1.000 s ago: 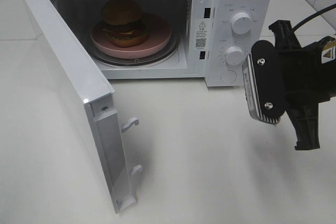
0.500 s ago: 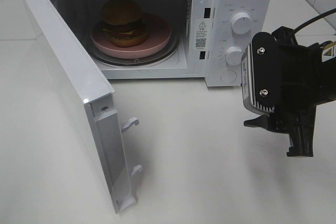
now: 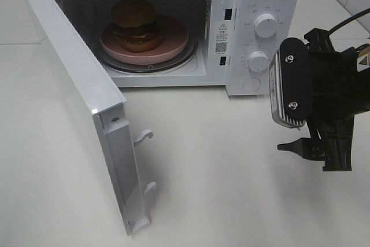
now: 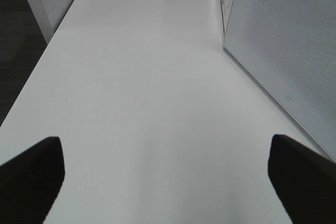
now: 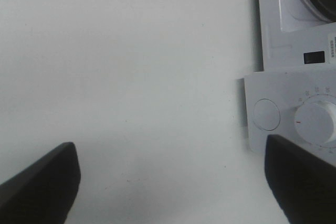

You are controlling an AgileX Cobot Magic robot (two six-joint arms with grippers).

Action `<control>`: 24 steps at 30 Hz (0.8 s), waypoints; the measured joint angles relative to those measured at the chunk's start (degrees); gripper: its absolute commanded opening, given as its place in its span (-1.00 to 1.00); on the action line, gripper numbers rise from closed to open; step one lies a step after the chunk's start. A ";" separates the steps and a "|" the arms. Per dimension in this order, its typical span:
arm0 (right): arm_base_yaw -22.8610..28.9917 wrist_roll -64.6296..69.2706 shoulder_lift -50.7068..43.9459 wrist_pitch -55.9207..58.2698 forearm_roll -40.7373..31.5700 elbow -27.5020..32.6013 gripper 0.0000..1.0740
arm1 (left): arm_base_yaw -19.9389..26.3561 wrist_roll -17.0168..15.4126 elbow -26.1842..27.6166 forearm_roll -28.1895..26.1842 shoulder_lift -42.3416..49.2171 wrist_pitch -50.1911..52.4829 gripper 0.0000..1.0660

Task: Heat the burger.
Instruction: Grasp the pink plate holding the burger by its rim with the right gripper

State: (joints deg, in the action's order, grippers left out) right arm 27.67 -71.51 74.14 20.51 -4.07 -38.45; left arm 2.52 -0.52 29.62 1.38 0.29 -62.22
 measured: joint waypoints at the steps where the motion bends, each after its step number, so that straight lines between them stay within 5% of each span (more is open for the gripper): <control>1: 0.00 0.69 0.00 0.06 0.97 0.00 0.73 | 0.00 0.00 0.00 0.00 0.00 0.00 0.83; 16: 0.11 1.43 1.43 2.98 2.46 -7.96 0.68 | 0.00 0.00 0.00 0.00 0.00 0.00 0.83; 24: 4.64 1.72 8.25 4.35 3.32 -12.72 0.66 | 0.00 0.00 0.00 0.00 0.00 0.00 0.83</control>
State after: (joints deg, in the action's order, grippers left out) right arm 32.31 -69.79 82.39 24.87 -0.74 -51.17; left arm 2.52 -0.52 29.62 1.38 0.29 -62.22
